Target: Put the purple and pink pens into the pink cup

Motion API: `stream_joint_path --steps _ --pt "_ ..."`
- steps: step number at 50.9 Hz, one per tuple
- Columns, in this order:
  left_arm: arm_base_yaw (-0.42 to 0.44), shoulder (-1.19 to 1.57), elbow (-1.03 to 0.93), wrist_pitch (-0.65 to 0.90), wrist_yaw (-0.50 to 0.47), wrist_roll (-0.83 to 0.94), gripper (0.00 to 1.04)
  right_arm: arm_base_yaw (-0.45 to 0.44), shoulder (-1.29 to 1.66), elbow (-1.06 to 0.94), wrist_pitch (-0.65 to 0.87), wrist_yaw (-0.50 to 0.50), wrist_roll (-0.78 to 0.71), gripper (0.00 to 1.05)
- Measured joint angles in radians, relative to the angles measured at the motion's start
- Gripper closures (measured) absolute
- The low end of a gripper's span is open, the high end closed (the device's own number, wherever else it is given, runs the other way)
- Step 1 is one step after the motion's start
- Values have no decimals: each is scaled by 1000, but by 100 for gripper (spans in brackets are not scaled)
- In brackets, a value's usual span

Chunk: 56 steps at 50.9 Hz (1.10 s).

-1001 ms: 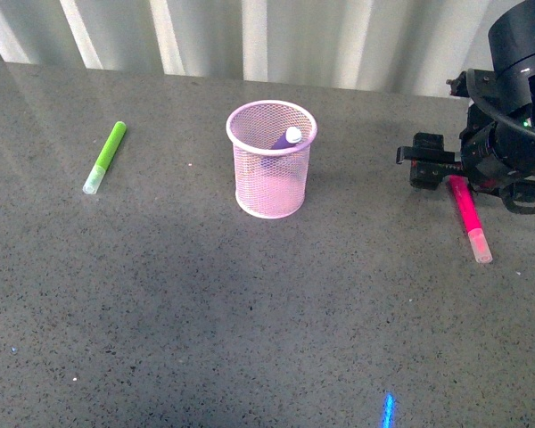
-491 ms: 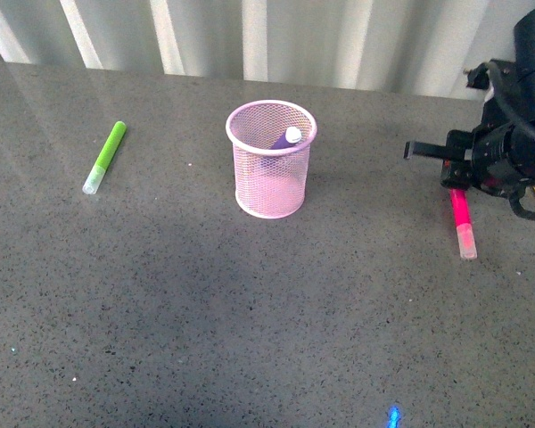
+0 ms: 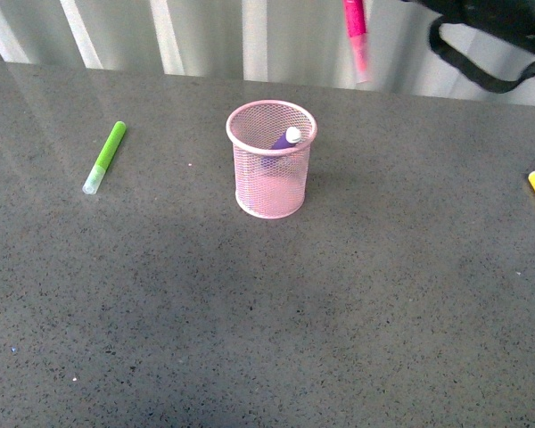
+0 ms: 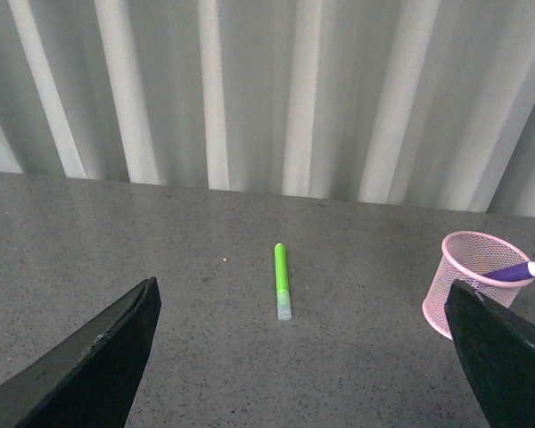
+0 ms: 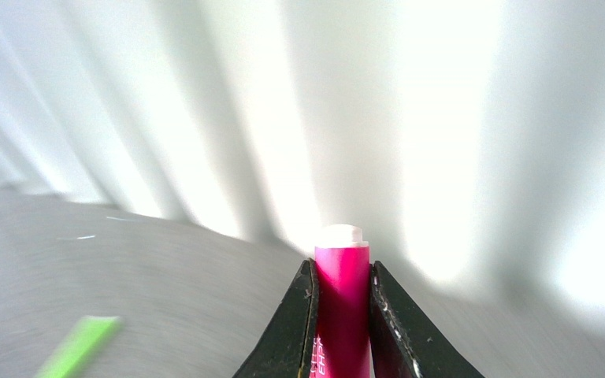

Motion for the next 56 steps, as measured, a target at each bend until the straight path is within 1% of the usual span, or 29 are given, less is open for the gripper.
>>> stream_joint_path --steps 6,16,29,56 --pt "0 0 0 0 0 0 7 71 77 33 62 14 -96 93" --pt "0 0 0 0 0 0 7 96 187 112 68 33 -137 93" --pt "0 0 0 0 0 0 7 98 249 217 36 35 -132 93" --pt "0 0 0 0 0 0 7 69 339 240 48 9 -128 93"
